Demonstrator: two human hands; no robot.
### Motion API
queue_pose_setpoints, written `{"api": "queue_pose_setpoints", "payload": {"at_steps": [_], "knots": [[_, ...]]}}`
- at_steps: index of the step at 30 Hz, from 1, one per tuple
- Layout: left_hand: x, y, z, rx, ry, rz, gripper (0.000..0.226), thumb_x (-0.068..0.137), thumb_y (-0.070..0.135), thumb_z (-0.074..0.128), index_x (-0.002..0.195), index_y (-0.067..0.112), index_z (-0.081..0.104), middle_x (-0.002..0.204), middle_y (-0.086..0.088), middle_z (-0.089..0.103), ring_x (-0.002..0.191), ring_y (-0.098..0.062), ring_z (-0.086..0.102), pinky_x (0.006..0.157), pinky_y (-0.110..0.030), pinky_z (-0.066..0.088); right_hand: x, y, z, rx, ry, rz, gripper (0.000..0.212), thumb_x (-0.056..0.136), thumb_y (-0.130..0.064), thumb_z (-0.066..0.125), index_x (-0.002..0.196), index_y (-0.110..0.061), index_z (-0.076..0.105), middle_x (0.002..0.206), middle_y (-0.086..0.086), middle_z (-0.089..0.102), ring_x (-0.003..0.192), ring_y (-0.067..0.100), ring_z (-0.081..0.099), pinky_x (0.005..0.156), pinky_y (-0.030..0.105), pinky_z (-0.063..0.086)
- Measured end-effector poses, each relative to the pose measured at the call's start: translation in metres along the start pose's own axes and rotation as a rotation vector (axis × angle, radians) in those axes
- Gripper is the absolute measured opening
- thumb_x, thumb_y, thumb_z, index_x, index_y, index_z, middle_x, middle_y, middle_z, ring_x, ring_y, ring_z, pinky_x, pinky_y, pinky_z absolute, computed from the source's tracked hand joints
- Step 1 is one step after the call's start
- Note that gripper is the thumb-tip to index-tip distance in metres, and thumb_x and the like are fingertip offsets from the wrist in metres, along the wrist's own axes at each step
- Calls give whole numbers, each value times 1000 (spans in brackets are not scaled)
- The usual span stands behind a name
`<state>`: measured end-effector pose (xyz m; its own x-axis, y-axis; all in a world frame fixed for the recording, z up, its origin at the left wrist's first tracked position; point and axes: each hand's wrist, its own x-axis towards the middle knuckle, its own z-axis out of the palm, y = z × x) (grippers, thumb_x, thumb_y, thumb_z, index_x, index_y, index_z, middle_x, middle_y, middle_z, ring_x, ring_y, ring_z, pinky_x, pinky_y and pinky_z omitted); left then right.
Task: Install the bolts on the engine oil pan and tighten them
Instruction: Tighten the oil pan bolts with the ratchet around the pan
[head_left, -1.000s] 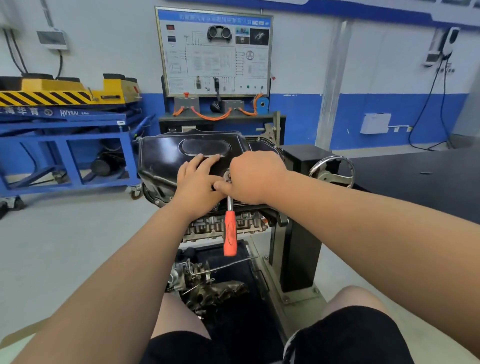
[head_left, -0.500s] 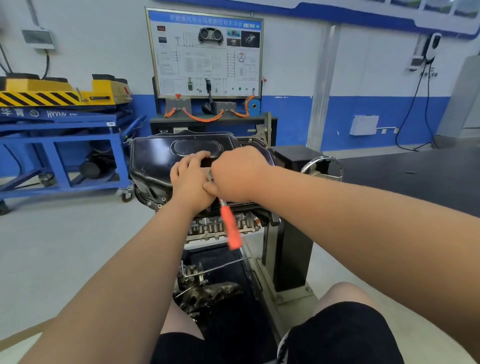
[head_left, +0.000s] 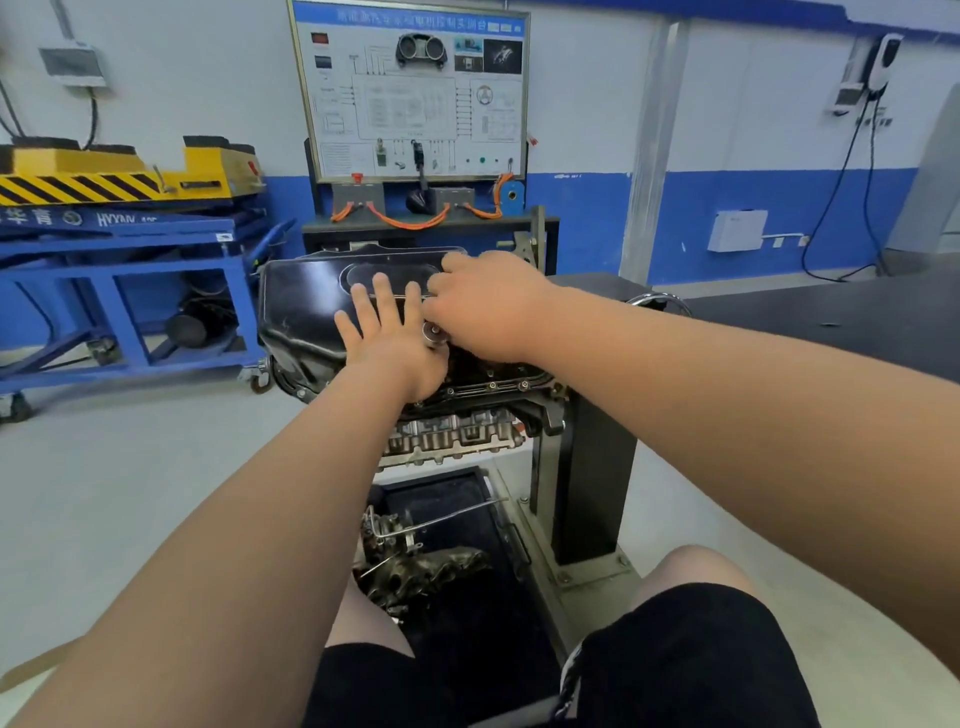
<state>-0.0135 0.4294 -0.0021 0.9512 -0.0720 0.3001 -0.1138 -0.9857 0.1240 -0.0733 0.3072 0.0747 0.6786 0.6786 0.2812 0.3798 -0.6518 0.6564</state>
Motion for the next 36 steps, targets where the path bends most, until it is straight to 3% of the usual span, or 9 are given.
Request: {"api": "queue_pose_setpoints", "payload": {"at_steps": [2, 4, 7, 14, 19, 22, 25, 31, 36], "knots": [[-2, -1, 1, 19, -5, 16, 79, 92, 50, 29, 150, 23, -17, 154, -13, -31, 140, -38, -29, 111, -57, -14, 1, -5, -3, -46, -15, -20, 21, 96, -20, 47, 110, -15, 61, 107, 3, 58, 101, 23, 49, 64, 35, 34], [-4, -2, 2, 32, -9, 33, 82, 91, 50, 32, 149, 23, -18, 153, -13, -32, 139, -38, -30, 111, -56, -14, -1, -12, -3, -22, -37, 5, 14, 94, -26, 47, 90, -17, 57, 83, 0, 52, 74, 18, 49, 55, 33, 31], [-8, -1, 1, 66, -13, 34, 87, 91, 46, 39, 148, 23, -21, 152, -14, -34, 138, -39, -31, 111, -57, -14, -6, -17, 2, 137, -122, 147, 30, 94, -45, 40, 77, -21, 41, 63, -4, 36, 54, 13, 35, 49, 30, 29], [-11, 2, 2, 98, -4, 39, 86, 92, 44, 39, 148, 22, -22, 152, -16, -33, 138, -40, -30, 110, -58, -15, -9, -21, 2, 246, -150, 242, 40, 95, -54, 40, 97, -19, 58, 67, -4, 42, 59, 13, 40, 57, 34, 35], [-8, 3, 0, 67, -31, 23, 79, 95, 50, 26, 147, 19, -24, 152, -14, -33, 138, -39, -31, 110, -57, -15, -1, -14, -8, -97, -38, -2, 26, 93, -20, 53, 118, -13, 60, 121, 5, 56, 112, 25, 45, 78, 37, 35], [-7, 1, 1, 65, -21, 30, 82, 93, 49, 29, 146, 20, -26, 153, -13, -33, 139, -38, -31, 111, -56, -16, 0, -21, -10, -101, -79, -16, 30, 92, -19, 54, 121, -11, 57, 113, 5, 58, 105, 25, 51, 80, 39, 40], [-9, 0, 3, 97, -8, 39, 84, 92, 49, 35, 148, 22, -23, 152, -15, -34, 138, -40, -31, 110, -57, -15, -7, -21, -10, 195, -209, 201, 42, 95, -44, 45, 120, -14, 59, 82, -3, 51, 76, 19, 46, 67, 38, 40], [-11, 2, 5, 141, 17, 38, 92, 91, 45, 47, 148, 22, -22, 152, -18, -33, 138, -42, -29, 111, -58, -13, -7, -30, -2, 387, -248, 342, 55, 94, -55, 37, 125, -13, 55, 78, -1, 48, 82, 21, 49, 74, 41, 44], [-9, 4, 5, 95, 14, 30, 85, 92, 50, 34, 148, 19, -22, 153, -16, -31, 139, -41, -28, 111, -58, -14, -8, -20, -18, 8, -166, 80, 33, 96, -20, 50, 126, -7, 55, 123, 8, 58, 109, 25, 52, 77, 37, 40]]}}
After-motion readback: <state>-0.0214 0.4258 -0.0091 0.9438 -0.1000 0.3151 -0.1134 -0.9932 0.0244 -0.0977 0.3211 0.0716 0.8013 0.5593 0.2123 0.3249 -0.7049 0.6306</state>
